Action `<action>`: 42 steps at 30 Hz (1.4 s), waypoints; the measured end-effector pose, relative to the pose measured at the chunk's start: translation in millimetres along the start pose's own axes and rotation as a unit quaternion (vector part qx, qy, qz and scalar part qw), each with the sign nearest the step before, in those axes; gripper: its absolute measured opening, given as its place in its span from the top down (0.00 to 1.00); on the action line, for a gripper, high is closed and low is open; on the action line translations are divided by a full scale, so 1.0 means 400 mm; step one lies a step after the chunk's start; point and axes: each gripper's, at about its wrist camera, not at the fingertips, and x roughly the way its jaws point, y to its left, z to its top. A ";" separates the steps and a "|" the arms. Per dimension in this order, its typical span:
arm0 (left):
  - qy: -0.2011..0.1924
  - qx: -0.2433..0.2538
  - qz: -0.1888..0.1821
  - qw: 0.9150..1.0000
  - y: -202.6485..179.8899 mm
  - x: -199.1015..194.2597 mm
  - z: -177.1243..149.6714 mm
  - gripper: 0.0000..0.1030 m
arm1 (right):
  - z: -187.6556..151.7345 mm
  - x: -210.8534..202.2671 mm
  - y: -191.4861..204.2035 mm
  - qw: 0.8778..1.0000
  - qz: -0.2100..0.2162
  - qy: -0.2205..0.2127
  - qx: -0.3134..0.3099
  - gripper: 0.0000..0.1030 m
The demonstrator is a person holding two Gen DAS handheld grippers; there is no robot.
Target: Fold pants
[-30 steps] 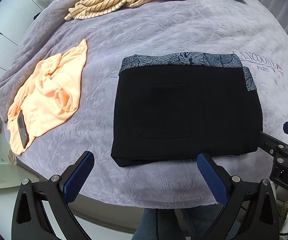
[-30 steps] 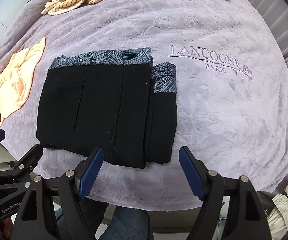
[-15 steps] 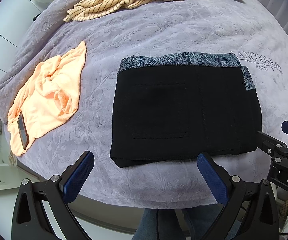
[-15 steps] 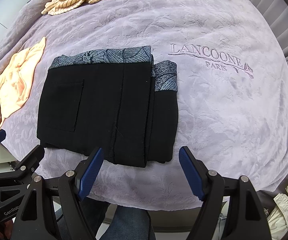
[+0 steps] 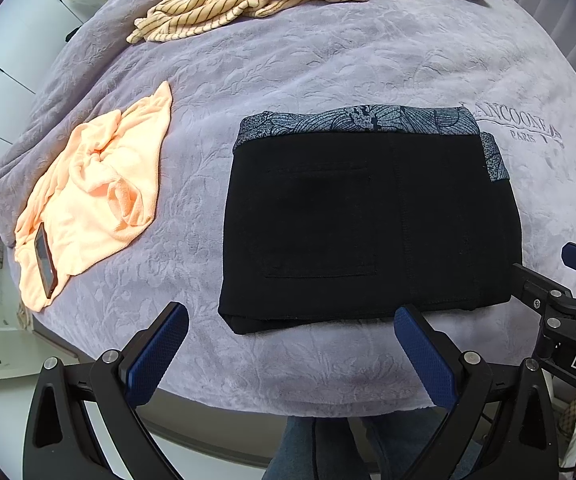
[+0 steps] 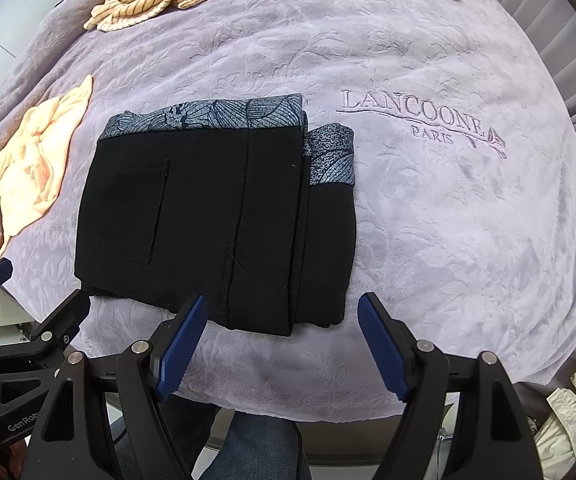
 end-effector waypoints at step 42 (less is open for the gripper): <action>-0.003 -0.001 0.000 1.000 -0.001 -0.006 -0.001 0.00 | -0.001 -0.007 -0.007 1.000 0.002 -0.003 0.001 0.22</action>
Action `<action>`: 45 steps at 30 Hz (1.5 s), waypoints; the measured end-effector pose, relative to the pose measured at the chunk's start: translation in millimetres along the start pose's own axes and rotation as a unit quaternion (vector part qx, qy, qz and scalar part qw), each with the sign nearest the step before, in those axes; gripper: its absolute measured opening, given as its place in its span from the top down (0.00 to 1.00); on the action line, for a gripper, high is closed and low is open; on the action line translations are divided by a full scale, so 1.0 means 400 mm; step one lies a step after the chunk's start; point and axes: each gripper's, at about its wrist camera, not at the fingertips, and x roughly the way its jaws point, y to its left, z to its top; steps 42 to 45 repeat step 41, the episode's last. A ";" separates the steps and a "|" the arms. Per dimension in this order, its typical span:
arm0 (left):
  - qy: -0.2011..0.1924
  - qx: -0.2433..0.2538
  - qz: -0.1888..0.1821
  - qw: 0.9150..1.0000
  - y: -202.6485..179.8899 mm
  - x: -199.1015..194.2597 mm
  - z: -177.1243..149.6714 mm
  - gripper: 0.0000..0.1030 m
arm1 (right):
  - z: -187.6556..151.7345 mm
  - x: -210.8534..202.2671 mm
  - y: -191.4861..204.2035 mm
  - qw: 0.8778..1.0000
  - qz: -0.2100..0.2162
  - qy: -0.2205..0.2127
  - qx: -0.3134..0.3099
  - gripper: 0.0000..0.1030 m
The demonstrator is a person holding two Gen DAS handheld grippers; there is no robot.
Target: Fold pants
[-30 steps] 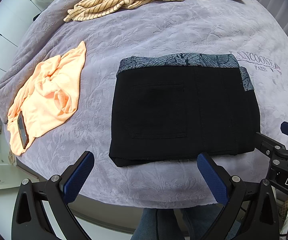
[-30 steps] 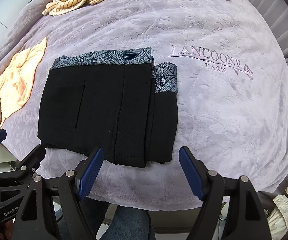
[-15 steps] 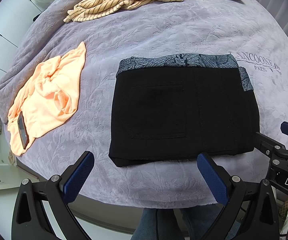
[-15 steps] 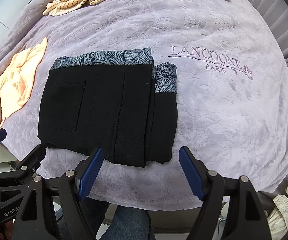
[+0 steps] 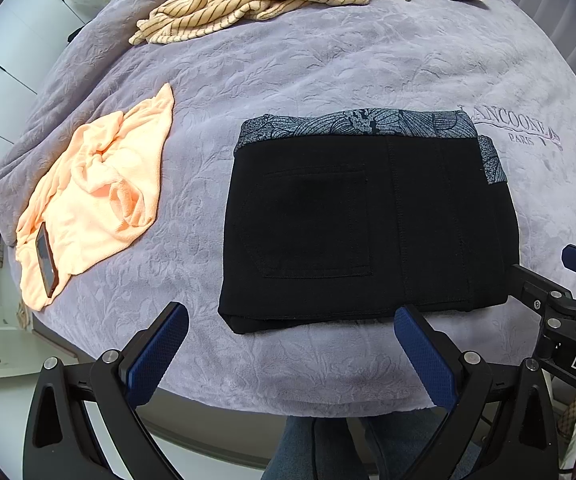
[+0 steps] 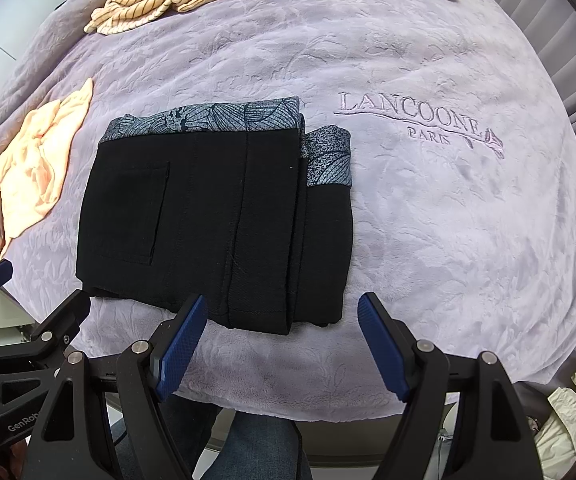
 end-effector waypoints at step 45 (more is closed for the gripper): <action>-0.002 -0.018 -0.027 0.999 -0.008 0.001 0.013 0.00 | -0.006 0.016 -0.006 1.000 -0.004 0.007 0.005 0.22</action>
